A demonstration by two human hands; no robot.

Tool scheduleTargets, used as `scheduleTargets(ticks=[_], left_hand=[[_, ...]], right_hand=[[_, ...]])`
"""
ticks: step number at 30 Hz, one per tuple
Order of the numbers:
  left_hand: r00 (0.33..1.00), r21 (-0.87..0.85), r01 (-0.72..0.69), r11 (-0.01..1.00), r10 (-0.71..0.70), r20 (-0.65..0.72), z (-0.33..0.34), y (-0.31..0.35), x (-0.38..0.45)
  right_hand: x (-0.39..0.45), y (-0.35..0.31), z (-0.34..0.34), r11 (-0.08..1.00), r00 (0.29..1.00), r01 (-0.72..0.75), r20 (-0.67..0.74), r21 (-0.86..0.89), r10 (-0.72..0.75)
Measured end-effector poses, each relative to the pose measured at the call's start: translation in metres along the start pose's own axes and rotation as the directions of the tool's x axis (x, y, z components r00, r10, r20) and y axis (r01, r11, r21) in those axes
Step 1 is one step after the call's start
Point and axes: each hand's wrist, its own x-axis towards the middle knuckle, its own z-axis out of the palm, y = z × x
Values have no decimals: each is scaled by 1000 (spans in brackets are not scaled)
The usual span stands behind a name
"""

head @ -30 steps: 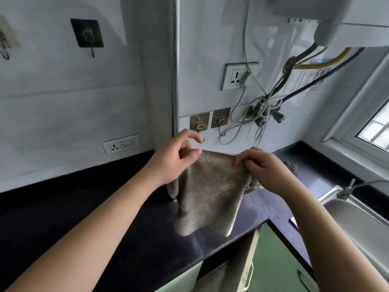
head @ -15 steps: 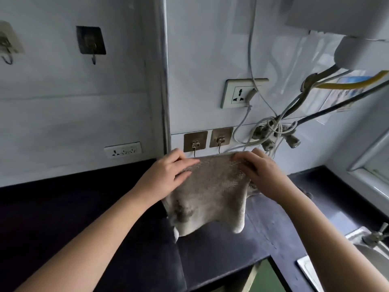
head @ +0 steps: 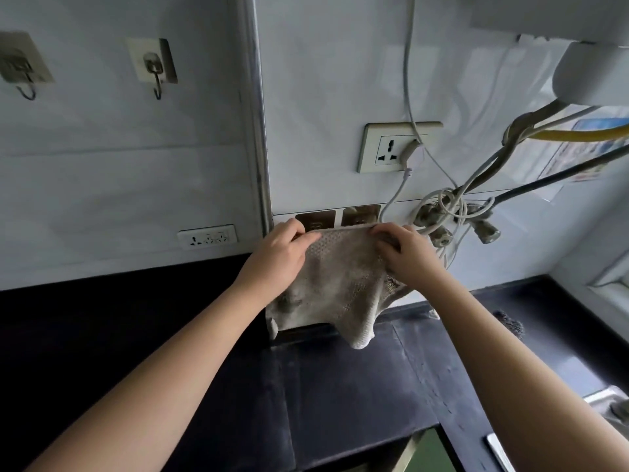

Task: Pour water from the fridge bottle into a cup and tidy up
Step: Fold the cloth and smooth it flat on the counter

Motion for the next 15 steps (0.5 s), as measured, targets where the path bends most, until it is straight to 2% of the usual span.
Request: scheduleTargets(ticks=[4,8,12,15], left_hand=[[998,-10,61,998,-61,-2,9,2,-6],[977,-93,211,973,-210,25,24,-1,-18],[867,-296,494,817,-489,97,35,10,-32],[804,-341,589,732,-573,159,41,22,-43]], right_hand=[[0,7,12,999,999,-25,33,34,24],[-4,11,27,992,991,-95,106,83,86],[-15,16,40,944,963,-243,169,222,208],[-24,18,47,907,962,-264,162,327,221]])
